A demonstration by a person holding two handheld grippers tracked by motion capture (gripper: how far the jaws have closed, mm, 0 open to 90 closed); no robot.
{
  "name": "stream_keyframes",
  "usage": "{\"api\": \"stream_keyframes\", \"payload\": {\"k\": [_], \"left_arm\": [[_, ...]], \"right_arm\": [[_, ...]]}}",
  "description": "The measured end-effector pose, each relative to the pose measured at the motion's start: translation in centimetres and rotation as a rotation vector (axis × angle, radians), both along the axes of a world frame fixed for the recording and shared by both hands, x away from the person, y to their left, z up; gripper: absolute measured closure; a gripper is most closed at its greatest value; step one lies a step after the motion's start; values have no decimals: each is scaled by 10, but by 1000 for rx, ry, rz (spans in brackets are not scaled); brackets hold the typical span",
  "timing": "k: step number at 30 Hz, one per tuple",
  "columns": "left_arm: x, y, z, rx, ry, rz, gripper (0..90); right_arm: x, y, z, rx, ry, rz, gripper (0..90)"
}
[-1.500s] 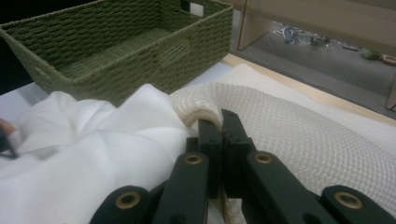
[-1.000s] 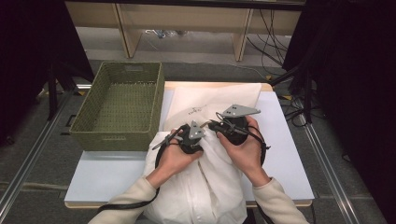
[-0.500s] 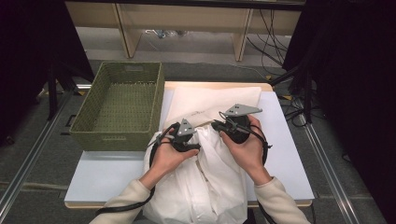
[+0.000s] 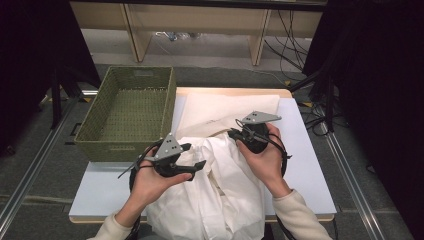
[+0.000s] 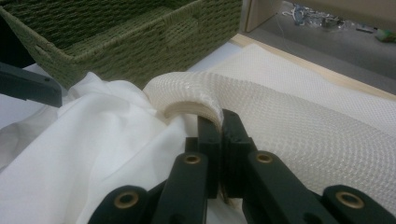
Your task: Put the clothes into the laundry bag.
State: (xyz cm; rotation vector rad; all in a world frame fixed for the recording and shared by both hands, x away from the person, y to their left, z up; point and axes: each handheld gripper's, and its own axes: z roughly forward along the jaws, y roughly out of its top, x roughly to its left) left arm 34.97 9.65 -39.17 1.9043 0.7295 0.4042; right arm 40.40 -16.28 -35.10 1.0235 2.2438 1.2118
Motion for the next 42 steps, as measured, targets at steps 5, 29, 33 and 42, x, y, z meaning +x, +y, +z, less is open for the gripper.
{"api": "stream_keyframes", "payload": {"k": [5,29,33,42], "left_arm": [[14,-7,-30,112,77,6,292],[32,-55,-12,0,25,4,817],[59,-66,-44,71,84,54,803],[45,-46,-24,106,27,-14,509]], "right_arm": [[1,1,-1,5,-5,4,888],[-14,14,7,-5,-32,39,889],[-12,21,-1,-26,-4,66,890],[-5,8,-1,-5,7,23,889]]}}
